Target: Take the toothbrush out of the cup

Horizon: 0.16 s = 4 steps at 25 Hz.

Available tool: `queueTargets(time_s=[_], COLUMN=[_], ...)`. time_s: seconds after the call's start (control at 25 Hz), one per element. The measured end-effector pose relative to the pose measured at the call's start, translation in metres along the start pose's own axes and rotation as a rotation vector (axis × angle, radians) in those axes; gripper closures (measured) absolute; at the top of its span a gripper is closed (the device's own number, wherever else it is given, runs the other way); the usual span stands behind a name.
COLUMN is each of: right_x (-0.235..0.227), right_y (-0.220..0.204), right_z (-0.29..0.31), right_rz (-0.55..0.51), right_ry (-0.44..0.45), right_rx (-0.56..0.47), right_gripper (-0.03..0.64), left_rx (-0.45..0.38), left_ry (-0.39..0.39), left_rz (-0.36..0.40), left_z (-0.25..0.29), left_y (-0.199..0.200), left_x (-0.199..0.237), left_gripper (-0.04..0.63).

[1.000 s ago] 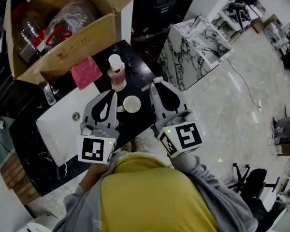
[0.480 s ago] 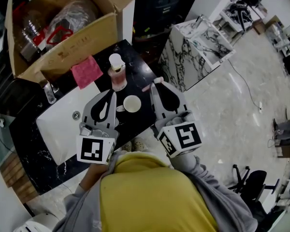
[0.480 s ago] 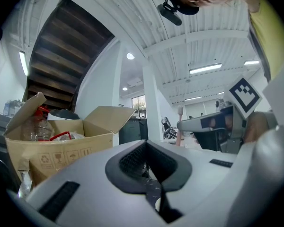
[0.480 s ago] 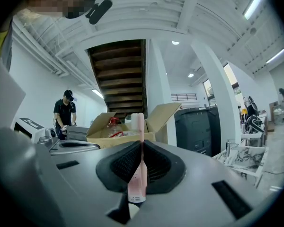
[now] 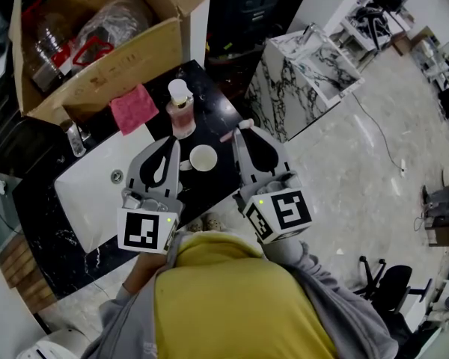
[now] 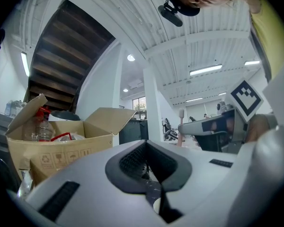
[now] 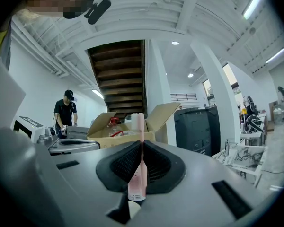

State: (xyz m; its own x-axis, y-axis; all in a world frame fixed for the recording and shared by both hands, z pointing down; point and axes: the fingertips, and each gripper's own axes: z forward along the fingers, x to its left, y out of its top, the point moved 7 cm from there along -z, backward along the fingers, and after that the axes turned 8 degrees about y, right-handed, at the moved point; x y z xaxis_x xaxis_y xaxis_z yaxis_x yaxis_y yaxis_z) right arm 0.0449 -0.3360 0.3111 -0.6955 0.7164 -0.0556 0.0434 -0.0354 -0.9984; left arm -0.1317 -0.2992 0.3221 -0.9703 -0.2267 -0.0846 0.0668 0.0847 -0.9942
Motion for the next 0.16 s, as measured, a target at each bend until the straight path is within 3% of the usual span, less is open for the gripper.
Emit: queueTargets(time_s=[0.16], right_x=[0.0012], right_y=[-0.0020], right_z=[-0.0045], right_rz=[0.006], right_ry=[-0.010], right_rx=[0.004], right_gripper=[0.588], left_rx=[-0.004], left_ry=[0.002], left_rz=[-0.001], left_z=[-0.0035], left_y=[-0.0001], left_x=[-0.0014], left_gripper=[0.593])
